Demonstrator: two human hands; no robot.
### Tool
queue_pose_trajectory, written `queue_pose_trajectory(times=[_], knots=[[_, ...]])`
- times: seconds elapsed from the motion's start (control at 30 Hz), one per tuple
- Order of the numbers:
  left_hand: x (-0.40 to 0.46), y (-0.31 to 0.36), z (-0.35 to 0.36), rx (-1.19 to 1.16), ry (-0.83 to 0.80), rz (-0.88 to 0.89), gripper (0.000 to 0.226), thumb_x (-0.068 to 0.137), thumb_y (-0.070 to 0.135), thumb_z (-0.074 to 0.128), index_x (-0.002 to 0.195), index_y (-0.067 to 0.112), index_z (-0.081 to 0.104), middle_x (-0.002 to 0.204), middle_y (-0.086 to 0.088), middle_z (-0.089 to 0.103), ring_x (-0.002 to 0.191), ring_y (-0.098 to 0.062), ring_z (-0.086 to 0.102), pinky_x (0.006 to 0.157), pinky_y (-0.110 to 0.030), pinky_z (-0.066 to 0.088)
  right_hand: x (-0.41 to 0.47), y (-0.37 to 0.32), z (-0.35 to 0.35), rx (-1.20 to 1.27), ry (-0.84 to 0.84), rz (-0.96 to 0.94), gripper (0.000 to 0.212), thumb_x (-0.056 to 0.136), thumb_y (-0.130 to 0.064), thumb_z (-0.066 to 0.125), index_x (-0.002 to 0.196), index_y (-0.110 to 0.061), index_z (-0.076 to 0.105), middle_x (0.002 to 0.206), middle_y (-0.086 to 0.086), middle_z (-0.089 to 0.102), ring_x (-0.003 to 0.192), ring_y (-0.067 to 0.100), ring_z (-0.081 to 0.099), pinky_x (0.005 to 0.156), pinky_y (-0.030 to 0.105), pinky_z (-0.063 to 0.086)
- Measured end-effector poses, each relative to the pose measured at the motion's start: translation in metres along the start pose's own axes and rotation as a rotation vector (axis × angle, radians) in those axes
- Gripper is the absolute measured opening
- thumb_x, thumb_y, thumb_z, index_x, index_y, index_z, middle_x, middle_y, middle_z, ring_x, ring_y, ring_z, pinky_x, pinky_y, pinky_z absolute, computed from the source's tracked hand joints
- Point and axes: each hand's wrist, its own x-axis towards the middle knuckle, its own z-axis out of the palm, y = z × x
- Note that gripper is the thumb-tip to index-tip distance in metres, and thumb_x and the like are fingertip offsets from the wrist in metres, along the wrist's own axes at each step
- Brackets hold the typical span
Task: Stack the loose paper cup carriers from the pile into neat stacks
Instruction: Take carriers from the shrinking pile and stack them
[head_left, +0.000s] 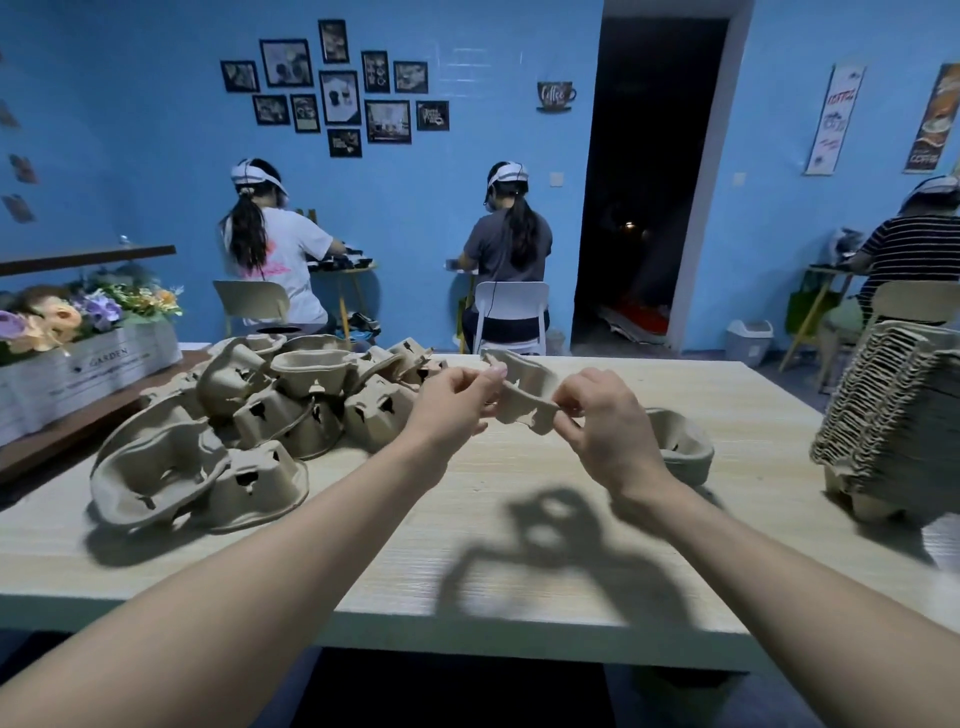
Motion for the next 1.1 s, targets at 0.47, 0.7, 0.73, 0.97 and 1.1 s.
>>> queue_pose_trajectory(times=[0.47,0.7,0.73,0.97,1.1], knots=[[0.008,0.001,0.076,-0.296,0.018,-0.183,0.016,0.091,0.001,0.054,0.076,0.004,0.056,0.072,-0.007,0.057,0.061,-0.011,0.054,0.053,-0.013,0.052,-0.018,0.059,-0.054,0.101,0.014,0.254,0.028,0.088,-0.033,0.062,0.104,-0.010,0.064,0.105,0.007,0.054,0.104,0.022,0.046,0.086,0.022,0.031],[0.006,-0.004,0.109,-0.318,-0.046,-0.234,0.009,0.091,0.003,0.056,0.083,0.003,0.058,0.078,-0.008,0.060,0.067,-0.012,0.057,0.056,-0.016,0.055,-0.021,0.080,-0.064,0.201,0.045,0.650,0.023,0.091,-0.021,0.055,0.109,-0.007,0.058,0.096,0.003,0.057,0.087,0.017,0.048,0.066,0.019,0.029],[0.006,-0.004,0.112,-0.297,-0.049,-0.235,0.008,0.092,0.004,0.056,0.084,0.003,0.058,0.078,-0.008,0.061,0.066,-0.012,0.057,0.058,-0.017,0.055,-0.022,0.082,-0.065,0.204,0.060,0.669,0.021,0.091,-0.019,0.055,0.107,-0.007,0.059,0.092,0.001,0.055,0.086,0.016,0.048,0.064,0.018,0.028],[0.010,-0.012,0.124,-0.082,-0.023,-0.171,0.018,0.089,0.009,0.060,0.071,0.007,0.059,0.069,-0.006,0.061,0.061,-0.015,0.062,0.060,-0.021,0.055,-0.026,0.092,-0.069,0.216,0.101,0.766,0.014,0.086,-0.009,0.055,0.096,-0.009,0.064,0.085,0.005,0.062,0.089,0.026,0.061,0.075,0.028,0.044],[0.012,-0.018,0.123,0.075,0.005,-0.157,0.021,0.087,0.021,0.066,0.070,0.009,0.060,0.068,-0.006,0.065,0.059,-0.013,0.062,0.047,-0.018,0.041,-0.028,0.095,-0.069,0.205,0.077,0.774,0.015,0.084,-0.009,0.056,0.090,-0.001,0.067,0.090,0.014,0.069,0.090,0.032,0.062,0.081,0.037,0.049]])
